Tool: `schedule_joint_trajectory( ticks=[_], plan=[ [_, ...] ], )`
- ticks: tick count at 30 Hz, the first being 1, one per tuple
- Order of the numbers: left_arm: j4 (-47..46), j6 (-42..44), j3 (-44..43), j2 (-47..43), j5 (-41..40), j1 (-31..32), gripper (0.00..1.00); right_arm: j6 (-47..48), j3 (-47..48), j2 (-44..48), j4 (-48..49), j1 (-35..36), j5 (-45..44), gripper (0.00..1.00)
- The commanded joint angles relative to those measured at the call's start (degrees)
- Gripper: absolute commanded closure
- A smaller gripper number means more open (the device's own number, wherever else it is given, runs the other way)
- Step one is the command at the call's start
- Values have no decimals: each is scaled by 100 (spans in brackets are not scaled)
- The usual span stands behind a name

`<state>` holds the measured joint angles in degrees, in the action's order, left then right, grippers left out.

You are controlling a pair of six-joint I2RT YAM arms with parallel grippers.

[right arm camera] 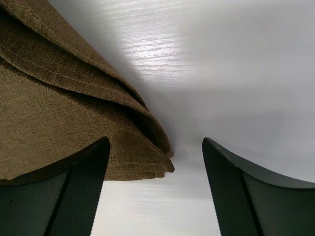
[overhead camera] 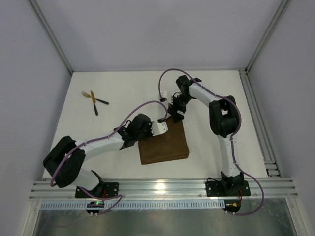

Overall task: Fold the napkin into a case and place the utensils inside
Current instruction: Fold the lower triangle-folded napkin at the center of the board.

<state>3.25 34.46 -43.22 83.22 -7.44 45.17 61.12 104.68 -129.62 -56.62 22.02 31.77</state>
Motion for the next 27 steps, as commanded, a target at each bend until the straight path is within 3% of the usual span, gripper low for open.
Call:
schedule_joint_trajectory(
  ticks=[1,3,4,6,8,11,14,27],
  plan=[
    [-193,-132,-90,-69,120,-26,100,-171,-44,-221,-112,39,-233,22],
    [-167,-132,-90,-78,103,-26,100,-171,-36,-230,-147,39,-215,33],
    [-158,-150,-81,-95,94,-34,100,-171,-36,-230,-165,48,-198,44],
    [-166,-150,-72,-122,68,-34,100,-119,-53,-230,-314,48,-84,51],
    [-158,-185,-81,-165,67,-43,100,-92,-149,-178,-411,65,-13,48],
    [-201,-281,-133,-166,146,-43,100,5,-308,-72,-438,153,14,35],
    [-394,-387,-239,-35,94,-43,100,-48,-177,-133,-429,224,-101,35],
    [-659,-502,-328,160,-161,-210,100,-390,-273,-55,-306,162,-284,70]
  ],
)
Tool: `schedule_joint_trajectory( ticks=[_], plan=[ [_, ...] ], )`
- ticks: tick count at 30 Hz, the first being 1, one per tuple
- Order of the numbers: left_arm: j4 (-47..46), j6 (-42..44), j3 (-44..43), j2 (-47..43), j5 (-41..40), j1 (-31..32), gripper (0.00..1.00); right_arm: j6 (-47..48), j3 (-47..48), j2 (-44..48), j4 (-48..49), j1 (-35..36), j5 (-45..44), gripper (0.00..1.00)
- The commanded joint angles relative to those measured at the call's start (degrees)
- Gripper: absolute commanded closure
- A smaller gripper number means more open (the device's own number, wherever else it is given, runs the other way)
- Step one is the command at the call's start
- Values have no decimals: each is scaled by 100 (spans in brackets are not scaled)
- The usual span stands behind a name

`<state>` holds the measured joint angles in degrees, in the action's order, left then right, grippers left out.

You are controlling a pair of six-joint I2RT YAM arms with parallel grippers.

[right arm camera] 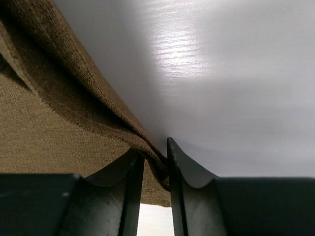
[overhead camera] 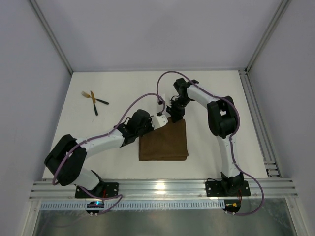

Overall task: Fold the napkin into a case and place the utensils inside
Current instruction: Fold the lower triangle-folded napkin at the center of the board.

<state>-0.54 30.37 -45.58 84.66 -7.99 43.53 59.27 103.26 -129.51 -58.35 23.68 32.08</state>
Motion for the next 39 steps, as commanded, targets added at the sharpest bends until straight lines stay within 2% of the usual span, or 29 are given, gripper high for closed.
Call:
schedule_joint_trajectory(
  ticks=[1,7,9,13,16,19,23,24,26,29,30,32,33,36,39],
  plan=[
    [-298,-32,13,-28,-115,-46,100,-231,-140,-30,-133,-30,-351,72],
    [-324,83,173,-11,-221,-125,100,-407,-631,566,235,-197,-351,85],
    [-359,74,137,33,-177,-117,100,-555,-825,812,341,-189,-290,95],
    [-421,83,-38,252,-246,-116,100,-1003,-1675,1409,1209,-39,-377,97],
    [-640,241,75,349,-396,-125,100,-1749,-2756,2270,2805,66,-894,97],
    [-878,399,313,332,-397,-134,100,-2532,-3871,3027,3809,189,-1869,97],
    [-1088,356,462,376,-467,-160,100,-2841,-4796,3581,4699,768,-3012,97],
    [-1167,303,506,384,-458,-169,100,-2963,-4955,3730,4849,900,-3562,97],
    [-1326,259,647,349,-318,-187,100,-3192,-5298,3845,5210,1243,-3988,97],
    [-1151,119,717,226,137,-257,91,-3368,-5571,4030,5474,1498,-4112,97],
    [-1029,57,709,165,392,-353,78,-3456,-5632,4065,5518,1534,-4191,97],
    [-546,-136,682,-89,963,-546,59,-3500,-5799,4179,5702,1648,-4305,97],
    [-405,-206,674,-186,1444,-782,45,-3501,-5852,4223,5764,1709,-4402,97],
    [44,-321,656,-581,1966,-1082,39,-3431,-6019,4364,6054,2025,-4762,97],
    [694,-207,630,-942,2257,-1171,38,-3474,-6107,4426,6212,2289,-4965,97]
  ],
)
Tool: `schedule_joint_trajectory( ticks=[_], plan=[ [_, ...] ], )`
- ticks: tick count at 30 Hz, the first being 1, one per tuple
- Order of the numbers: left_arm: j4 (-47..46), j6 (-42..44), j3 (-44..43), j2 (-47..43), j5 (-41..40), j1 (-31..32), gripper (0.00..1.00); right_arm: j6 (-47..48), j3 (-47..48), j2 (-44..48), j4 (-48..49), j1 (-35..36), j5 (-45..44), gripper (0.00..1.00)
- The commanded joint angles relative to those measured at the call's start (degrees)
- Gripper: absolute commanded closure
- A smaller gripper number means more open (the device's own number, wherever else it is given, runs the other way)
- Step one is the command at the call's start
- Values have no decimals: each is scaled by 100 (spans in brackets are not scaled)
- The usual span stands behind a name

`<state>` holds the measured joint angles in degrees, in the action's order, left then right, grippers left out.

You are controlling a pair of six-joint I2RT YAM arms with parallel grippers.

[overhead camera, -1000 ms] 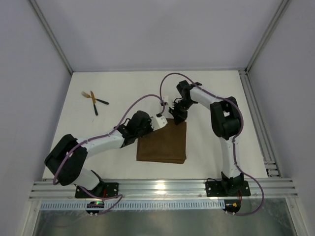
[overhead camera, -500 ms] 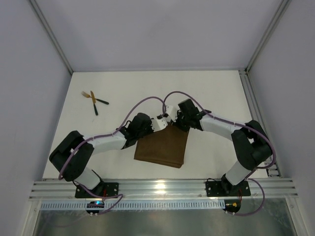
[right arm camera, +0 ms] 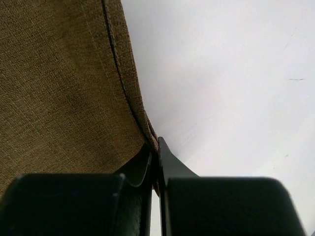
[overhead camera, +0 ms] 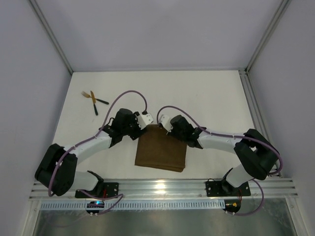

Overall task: Fold the napkin into a case and place the utensils inside
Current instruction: Fold the lower triangle-folded napkin at the center of the board.

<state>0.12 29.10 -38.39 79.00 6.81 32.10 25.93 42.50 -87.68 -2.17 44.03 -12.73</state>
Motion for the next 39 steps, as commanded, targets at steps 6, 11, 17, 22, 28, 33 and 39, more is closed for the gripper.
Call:
schedule_joint_trajectory(
  ticks=[6,11,17,22,28,33,39],
  plan=[
    [1428,-360,-432,-578,989,-150,39,-167,-303,400,850,834,-1222,97],
    [1921,-651,-757,-526,1156,-379,40,-510,-602,366,1043,1493,-1855,97],
    [2396,-396,-880,-658,1429,-397,39,-686,-506,-30,728,2161,-2444,97],
    [2292,-852,-1153,-456,1201,-397,38,-792,-532,-231,560,2452,-2725,97],
    [2167,-1644,-1785,395,1252,-354,37,-756,-330,-671,393,2646,-2866,97],
    [2439,-1243,-2093,1142,1874,-125,34,-756,-348,-637,419,2663,-2823,97],
    [2827,-72,-1804,951,2834,-335,34,-721,-418,-531,402,2663,-2656,97]
  ],
)
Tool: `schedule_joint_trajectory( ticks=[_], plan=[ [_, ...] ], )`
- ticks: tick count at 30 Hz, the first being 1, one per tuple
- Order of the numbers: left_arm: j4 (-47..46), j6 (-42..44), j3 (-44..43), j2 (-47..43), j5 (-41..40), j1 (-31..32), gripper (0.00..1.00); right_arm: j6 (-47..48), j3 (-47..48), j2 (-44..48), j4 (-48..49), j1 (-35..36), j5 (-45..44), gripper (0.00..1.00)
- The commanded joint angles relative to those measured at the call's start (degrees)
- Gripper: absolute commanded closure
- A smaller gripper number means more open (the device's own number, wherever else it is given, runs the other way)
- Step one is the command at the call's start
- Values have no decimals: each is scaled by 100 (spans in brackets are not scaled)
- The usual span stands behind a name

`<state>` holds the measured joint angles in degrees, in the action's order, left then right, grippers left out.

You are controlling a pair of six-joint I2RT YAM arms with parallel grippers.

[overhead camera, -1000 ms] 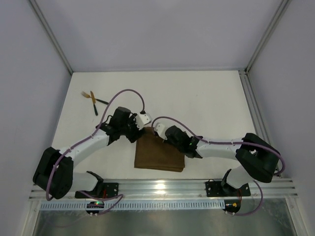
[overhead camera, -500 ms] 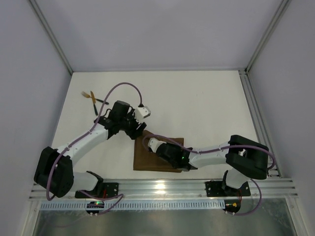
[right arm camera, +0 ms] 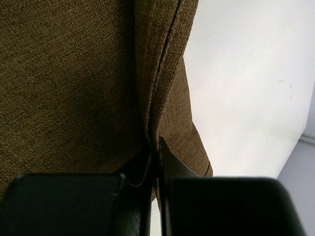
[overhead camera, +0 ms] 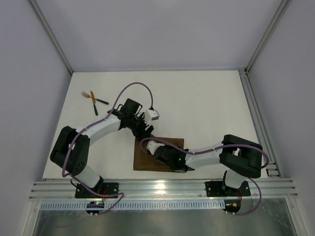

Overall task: Fold the napkin into a case and place the utensils inside
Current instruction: Fold the lower triangle-folded napkin at the center of the board.

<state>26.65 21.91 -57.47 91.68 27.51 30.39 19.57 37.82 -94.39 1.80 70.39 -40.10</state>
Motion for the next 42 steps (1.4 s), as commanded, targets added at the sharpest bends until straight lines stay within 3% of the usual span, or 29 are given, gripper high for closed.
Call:
schedule_joint_trajectory(
  ticks=[1,5,8,13,14,19,22,25,28,30,32,34,36,42],
  plan=[
    [165,752,113,-465,887,-243,34,-68,50,140,4,27,124,97],
    [610,1260,-141,-668,1108,-534,33,-15,41,149,13,27,195,97],
    [911,1859,-194,-494,688,-543,31,3,41,157,13,27,230,97],
    [376,1939,-115,-72,395,-534,28,11,41,158,4,27,274,97],
    [341,2001,-115,-36,404,-526,24,20,41,166,4,27,274,97],
    [68,2142,-106,349,133,-385,25,38,41,158,13,10,301,97],
    [-11,2124,-63,412,53,-288,30,38,41,201,22,-8,336,97],
    [-274,2080,227,133,-17,-174,56,11,32,280,22,-52,397,97],
    [-511,2071,622,-306,-61,-156,76,-15,6,412,13,-131,546,97],
    [-574,2089,895,-510,-61,-156,83,-67,32,491,-66,-236,782,97],
    [-792,2081,1175,-747,-149,-139,100,-103,23,614,-119,-315,871,97],
    [-1082,1932,1396,-984,-377,-121,100,-129,15,737,-127,-385,1012,96],
    [-1626,1817,1730,-1160,-718,-78,100,-147,6,816,-145,-464,1117,89],
    [-3163,1729,2503,-1732,-1967,344,100,-208,-100,1650,-566,-649,2013,51]
  ],
)
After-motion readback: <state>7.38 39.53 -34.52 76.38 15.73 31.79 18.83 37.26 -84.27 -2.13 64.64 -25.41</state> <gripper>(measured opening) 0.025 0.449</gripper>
